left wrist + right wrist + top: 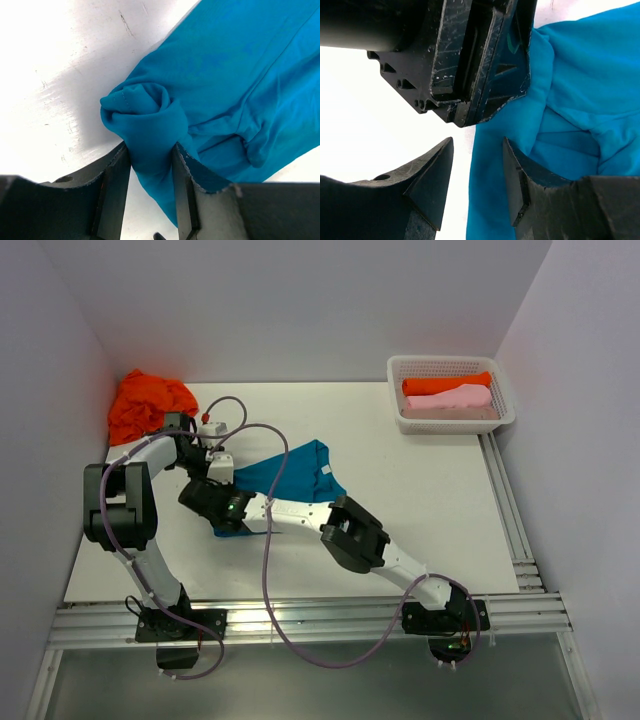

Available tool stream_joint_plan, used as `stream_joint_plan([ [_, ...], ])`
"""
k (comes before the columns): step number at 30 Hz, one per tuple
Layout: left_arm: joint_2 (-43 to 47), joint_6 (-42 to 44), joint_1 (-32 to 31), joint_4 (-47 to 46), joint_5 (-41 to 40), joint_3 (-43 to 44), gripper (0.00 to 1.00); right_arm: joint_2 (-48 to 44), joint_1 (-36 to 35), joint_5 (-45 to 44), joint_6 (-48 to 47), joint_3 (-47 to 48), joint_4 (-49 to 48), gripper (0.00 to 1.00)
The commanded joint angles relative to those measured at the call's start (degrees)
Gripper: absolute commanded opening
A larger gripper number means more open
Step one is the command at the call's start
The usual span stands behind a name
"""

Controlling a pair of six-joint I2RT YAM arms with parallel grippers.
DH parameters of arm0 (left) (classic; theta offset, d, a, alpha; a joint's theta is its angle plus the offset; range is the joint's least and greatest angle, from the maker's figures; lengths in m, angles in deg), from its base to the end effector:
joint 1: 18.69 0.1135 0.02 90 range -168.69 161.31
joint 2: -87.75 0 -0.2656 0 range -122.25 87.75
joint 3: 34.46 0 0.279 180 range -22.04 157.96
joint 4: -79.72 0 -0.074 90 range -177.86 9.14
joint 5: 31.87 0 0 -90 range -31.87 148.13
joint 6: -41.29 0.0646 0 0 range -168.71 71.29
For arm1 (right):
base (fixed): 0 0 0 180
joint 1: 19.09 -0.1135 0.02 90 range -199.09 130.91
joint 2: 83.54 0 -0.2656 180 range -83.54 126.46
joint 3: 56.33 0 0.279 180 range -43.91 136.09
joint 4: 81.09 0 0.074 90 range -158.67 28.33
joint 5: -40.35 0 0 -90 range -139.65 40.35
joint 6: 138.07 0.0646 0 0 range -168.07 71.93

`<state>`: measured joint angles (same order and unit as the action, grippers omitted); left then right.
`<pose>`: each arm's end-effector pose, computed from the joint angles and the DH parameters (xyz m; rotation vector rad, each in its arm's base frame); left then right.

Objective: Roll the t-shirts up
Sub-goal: Roll the tshirt

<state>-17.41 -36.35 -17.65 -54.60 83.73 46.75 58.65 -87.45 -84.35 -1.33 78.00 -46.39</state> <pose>0.3909 -0.0208 0.1326 0.3742 2.6638 -0.5501 0.2554 0.5440 0.1522 -0.1146 2.1914 0.4416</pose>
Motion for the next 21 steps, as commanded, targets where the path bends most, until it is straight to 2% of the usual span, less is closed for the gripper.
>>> stream_joint_plan([
  [1, -0.5, -0.2, -0.5, -0.3, -0.4, 1.8, 0.43, 1.8, 0.1, -2.9, 0.2, 3.5, 3.5, 0.51],
  [13, -0.6, 0.1, -0.6, 1.5, 1.5, 3.8, 0.56, 2.7, 0.1, -3.3, 4.1, 2.6, 10.1, 0.51],
  [21, -2.4, -0.4, -0.5, 4.9, 4.8, 8.7, 0.59, 3.9, 0.2, -2.0, 5.2, 2.9, 11.9, 0.51],
])
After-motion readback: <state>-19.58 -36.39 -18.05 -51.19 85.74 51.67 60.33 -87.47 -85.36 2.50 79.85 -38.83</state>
